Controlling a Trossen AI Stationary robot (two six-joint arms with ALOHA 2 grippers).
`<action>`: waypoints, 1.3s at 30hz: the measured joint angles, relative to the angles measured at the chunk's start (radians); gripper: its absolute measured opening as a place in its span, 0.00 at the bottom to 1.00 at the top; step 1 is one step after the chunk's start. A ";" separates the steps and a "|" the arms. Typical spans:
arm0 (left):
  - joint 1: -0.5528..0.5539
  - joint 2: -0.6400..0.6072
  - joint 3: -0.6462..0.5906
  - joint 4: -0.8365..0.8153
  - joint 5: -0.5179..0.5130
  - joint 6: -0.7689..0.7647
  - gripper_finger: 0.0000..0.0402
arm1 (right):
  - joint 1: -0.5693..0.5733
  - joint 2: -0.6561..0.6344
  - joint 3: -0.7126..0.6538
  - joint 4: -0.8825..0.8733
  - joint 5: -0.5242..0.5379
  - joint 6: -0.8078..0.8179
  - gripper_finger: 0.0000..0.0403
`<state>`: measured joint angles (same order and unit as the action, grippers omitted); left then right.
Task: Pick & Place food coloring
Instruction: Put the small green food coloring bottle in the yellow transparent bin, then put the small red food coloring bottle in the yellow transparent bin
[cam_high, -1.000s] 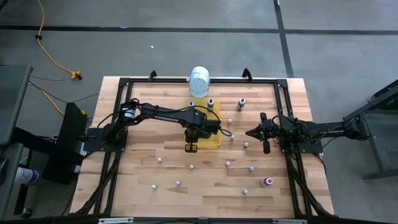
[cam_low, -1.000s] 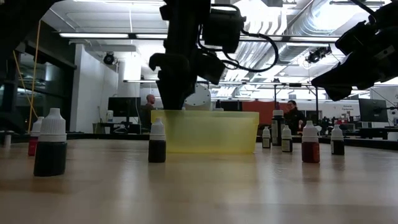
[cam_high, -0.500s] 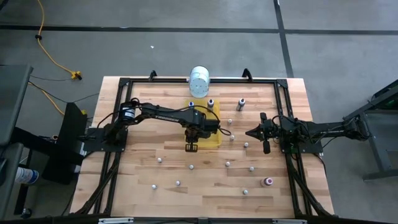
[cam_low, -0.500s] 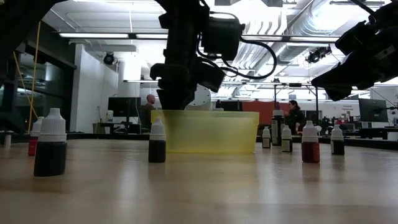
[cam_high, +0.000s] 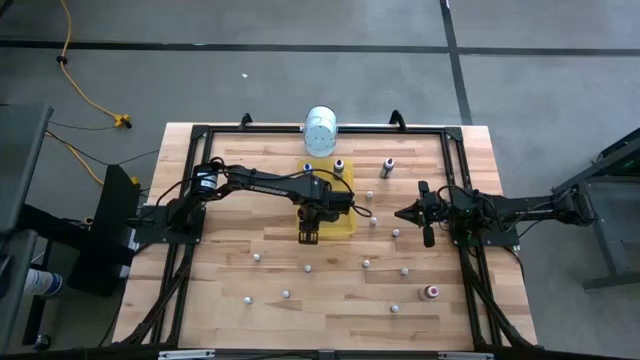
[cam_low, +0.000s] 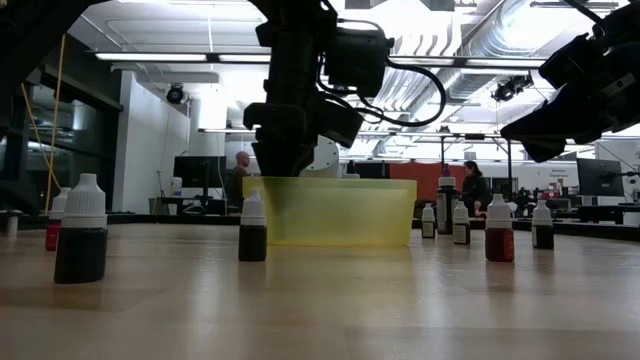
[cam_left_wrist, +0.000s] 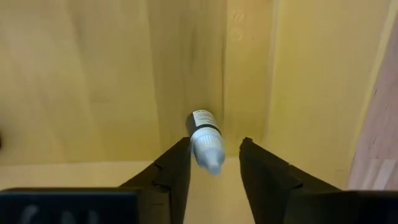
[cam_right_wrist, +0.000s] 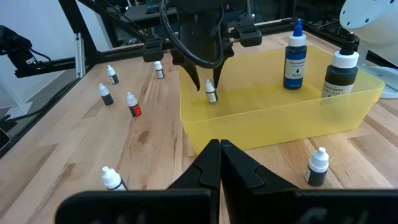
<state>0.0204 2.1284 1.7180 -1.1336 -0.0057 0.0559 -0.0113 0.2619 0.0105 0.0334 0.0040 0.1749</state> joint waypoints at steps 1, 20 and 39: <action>0.000 0.000 0.000 -0.001 0.000 0.000 0.34 | 0.000 0.000 0.000 0.000 0.000 0.000 0.00; 0.000 0.000 0.042 -0.053 -0.039 0.020 0.37 | 0.000 0.000 0.000 0.000 0.000 0.000 0.00; -0.008 0.000 0.301 -0.312 -0.087 0.002 0.37 | 0.000 0.000 0.000 0.000 0.000 0.000 0.00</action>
<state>0.0129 2.1288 2.0185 -1.4454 -0.0925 0.0576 -0.0113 0.2619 0.0105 0.0334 0.0040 0.1749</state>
